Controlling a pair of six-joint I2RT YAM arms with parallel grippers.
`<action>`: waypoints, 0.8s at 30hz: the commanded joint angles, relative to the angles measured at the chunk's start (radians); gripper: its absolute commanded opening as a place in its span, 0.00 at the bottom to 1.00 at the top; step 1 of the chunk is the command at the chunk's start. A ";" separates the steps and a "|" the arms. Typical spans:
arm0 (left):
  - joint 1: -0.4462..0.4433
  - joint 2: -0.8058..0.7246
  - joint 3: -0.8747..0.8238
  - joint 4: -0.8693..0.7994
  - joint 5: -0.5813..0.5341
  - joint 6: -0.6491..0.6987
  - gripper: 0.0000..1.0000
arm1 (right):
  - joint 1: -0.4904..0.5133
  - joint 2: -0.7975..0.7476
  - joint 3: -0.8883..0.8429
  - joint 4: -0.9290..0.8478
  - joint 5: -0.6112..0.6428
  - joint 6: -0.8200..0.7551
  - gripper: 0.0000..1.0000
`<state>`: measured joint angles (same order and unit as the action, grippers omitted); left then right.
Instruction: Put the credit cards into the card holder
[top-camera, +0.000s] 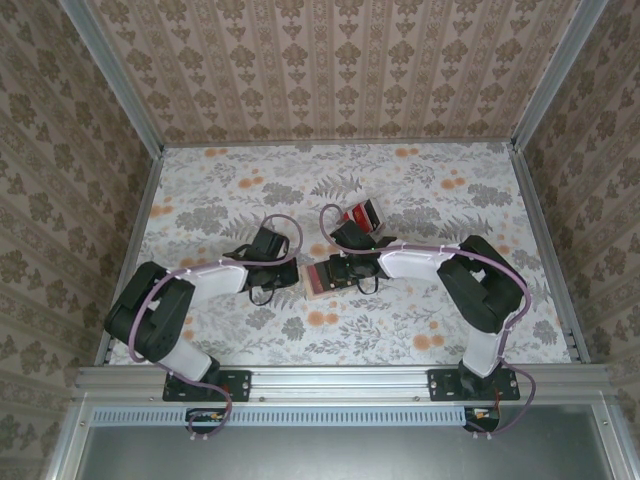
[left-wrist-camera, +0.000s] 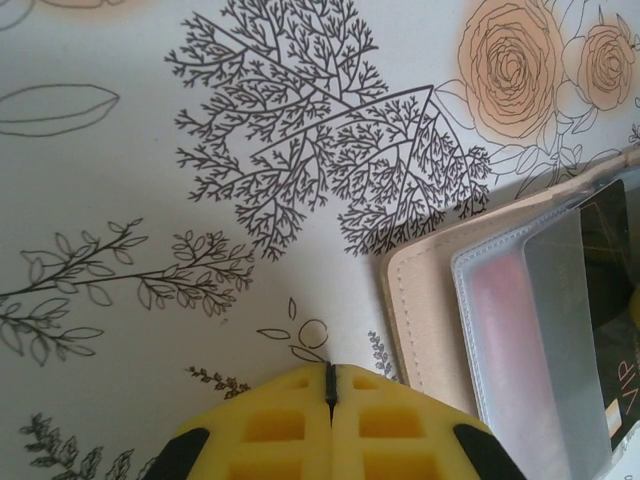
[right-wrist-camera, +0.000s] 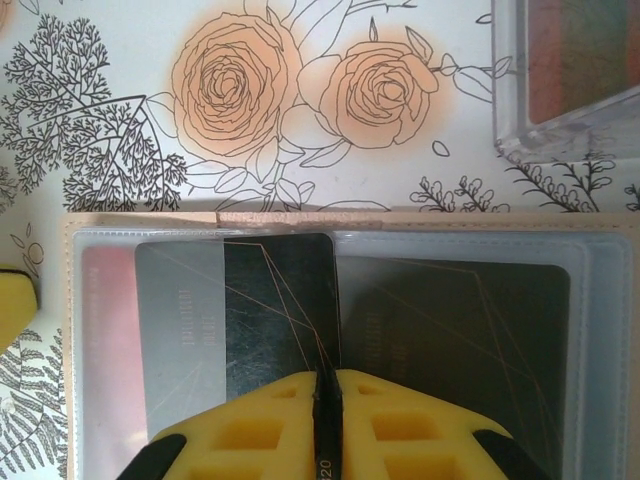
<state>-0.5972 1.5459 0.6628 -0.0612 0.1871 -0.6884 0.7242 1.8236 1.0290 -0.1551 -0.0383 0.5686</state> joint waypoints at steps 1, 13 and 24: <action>-0.037 0.075 0.002 0.024 0.027 -0.028 0.02 | 0.016 0.020 -0.005 0.004 -0.035 0.005 0.15; -0.061 0.100 0.024 0.017 0.021 -0.035 0.02 | 0.046 0.024 0.013 0.061 -0.134 0.059 0.15; -0.058 0.061 0.026 -0.043 -0.027 -0.007 0.00 | -0.014 -0.245 -0.084 -0.120 0.024 -0.015 0.22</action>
<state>-0.6338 1.5864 0.7029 -0.0521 0.1558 -0.7040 0.7349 1.6772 0.9775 -0.1764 -0.1040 0.5907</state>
